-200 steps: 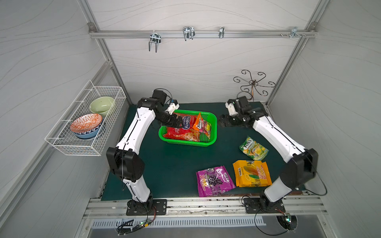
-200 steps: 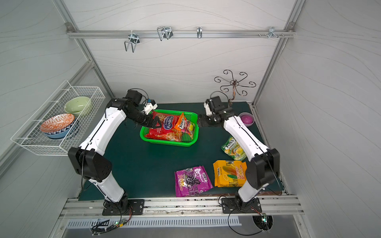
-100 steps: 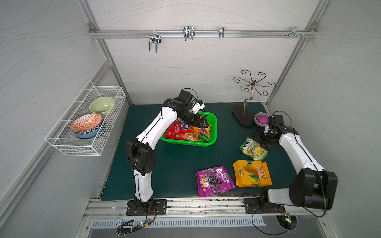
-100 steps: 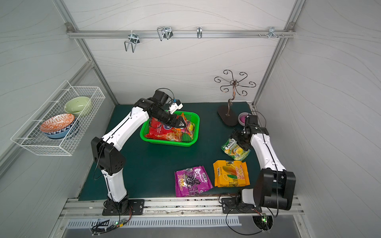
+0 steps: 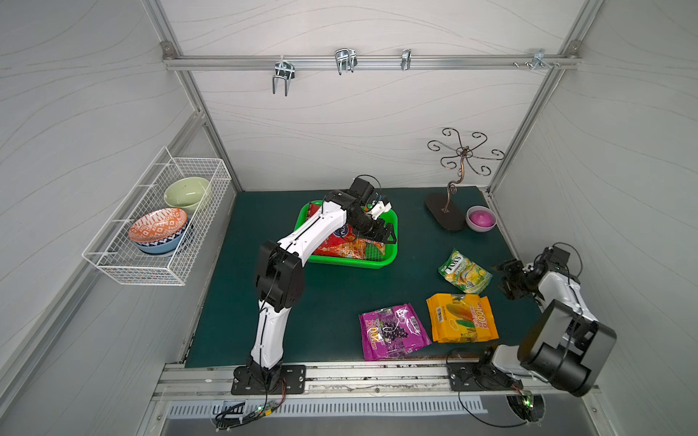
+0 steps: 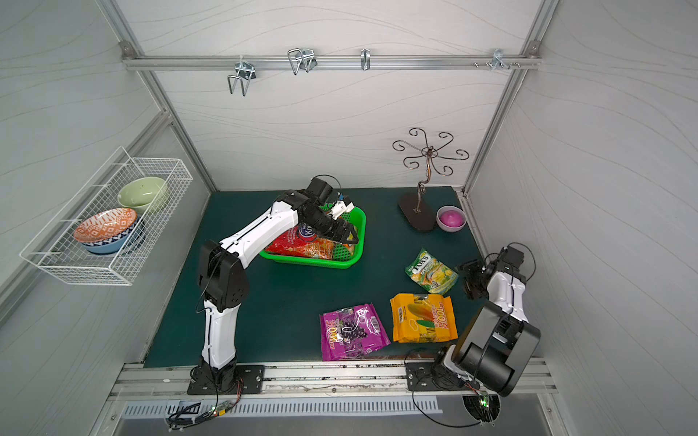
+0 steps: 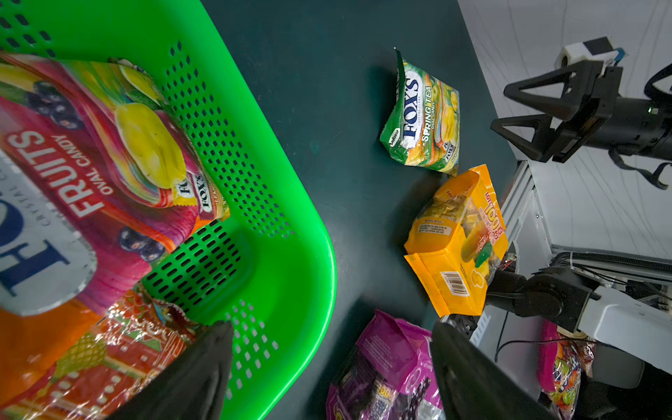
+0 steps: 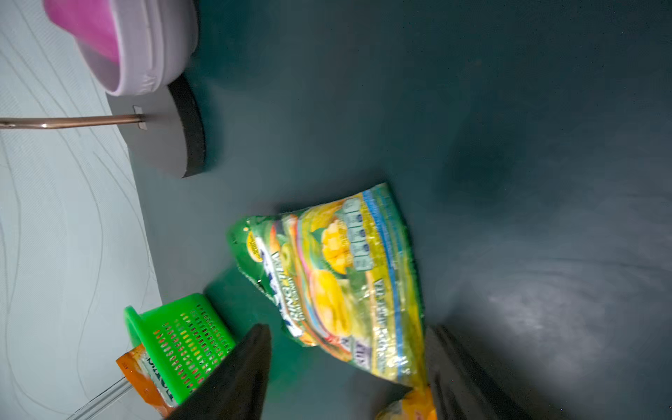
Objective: Put the candies in the basket
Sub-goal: Move the candy to the center of the board.
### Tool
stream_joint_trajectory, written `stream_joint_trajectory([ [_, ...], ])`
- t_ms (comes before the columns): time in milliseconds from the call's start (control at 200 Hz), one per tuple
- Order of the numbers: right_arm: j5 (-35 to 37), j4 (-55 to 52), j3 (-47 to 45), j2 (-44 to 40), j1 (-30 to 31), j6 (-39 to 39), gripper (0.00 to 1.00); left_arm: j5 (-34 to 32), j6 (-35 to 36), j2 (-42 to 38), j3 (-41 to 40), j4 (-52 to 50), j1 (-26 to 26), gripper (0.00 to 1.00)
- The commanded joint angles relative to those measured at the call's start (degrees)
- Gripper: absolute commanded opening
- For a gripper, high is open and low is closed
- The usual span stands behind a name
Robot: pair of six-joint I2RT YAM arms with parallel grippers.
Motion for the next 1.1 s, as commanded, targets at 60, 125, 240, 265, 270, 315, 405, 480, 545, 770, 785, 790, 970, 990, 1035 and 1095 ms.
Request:
stream_joint_trajectory([
  [60,-2.7,3.1,-2.3,-0.2,-1.7,1.7,0.56,1.4,0.0,1.4,2.2,1.8,0.0,0.88],
  [125,-2.9,3.6,-3.1,-0.2,-1.7,1.9,0.54,2.1,-0.3,2.0,2.1,1.8,0.0,0.87],
  [240,-3.4,5.1,-4.7,1.7,-1.9,1.3,0.54,3.2,-0.8,2.9,2.2,1.8,0.0,0.87],
  [265,-3.6,5.4,-4.9,2.3,-2.0,1.1,0.53,3.3,-0.9,2.9,2.2,1.9,0.0,0.87],
  [270,-3.6,5.6,-4.9,2.5,-2.0,1.1,0.53,3.3,-0.9,3.0,2.2,1.9,0.0,0.87],
  [315,-4.9,7.2,-5.2,4.1,-2.0,0.1,0.53,3.5,-0.9,3.2,2.1,2.0,0.0,0.86],
  [405,-7.3,9.3,-4.7,7.6,-1.9,-1.2,0.54,3.8,-1.0,3.6,2.3,2.2,0.0,0.86],
  [480,-7.8,9.5,-3.2,10.1,-0.7,-3.0,0.57,3.9,-1.1,4.0,2.4,2.4,0.0,0.86],
  [545,-7.2,9.1,-1.4,11.7,1.5,-4.3,0.61,4.4,-1.2,4.5,2.6,2.5,0.0,0.86],
  [770,-8.4,11.0,4.8,19.2,9.4,-7.5,0.68,6.7,-1.0,7.7,6.4,3.1,-1.5,0.86],
  [785,-8.8,11.0,5.3,19.8,9.9,-7.9,0.68,6.8,-0.9,7.9,6.8,3.0,-1.8,0.86],
  [790,-8.8,10.9,5.4,20.0,10.1,-8.0,0.68,6.8,-0.8,8.0,7.0,3.0,-1.9,0.86],
  [970,-7.4,9.1,9.3,24.2,15.5,-12.2,0.68,6.2,-2.3,11.1,11.5,4.0,-3.8,0.86],
  [990,-6.9,9.0,9.6,24.6,16.0,-12.7,0.68,6.0,-2.6,11.4,12.0,4.2,-4.1,0.86],
  [1035,-5.9,8.6,10.2,25.1,16.8,-13.4,0.67,5.7,-3.0,12.4,13.1,4.4,-4.7,0.86],
  [1095,-5.3,8.2,11.1,25.8,17.7,-14.5,0.65,5.4,-3.1,13.7,14.9,4.3,-5.7,0.85],
])
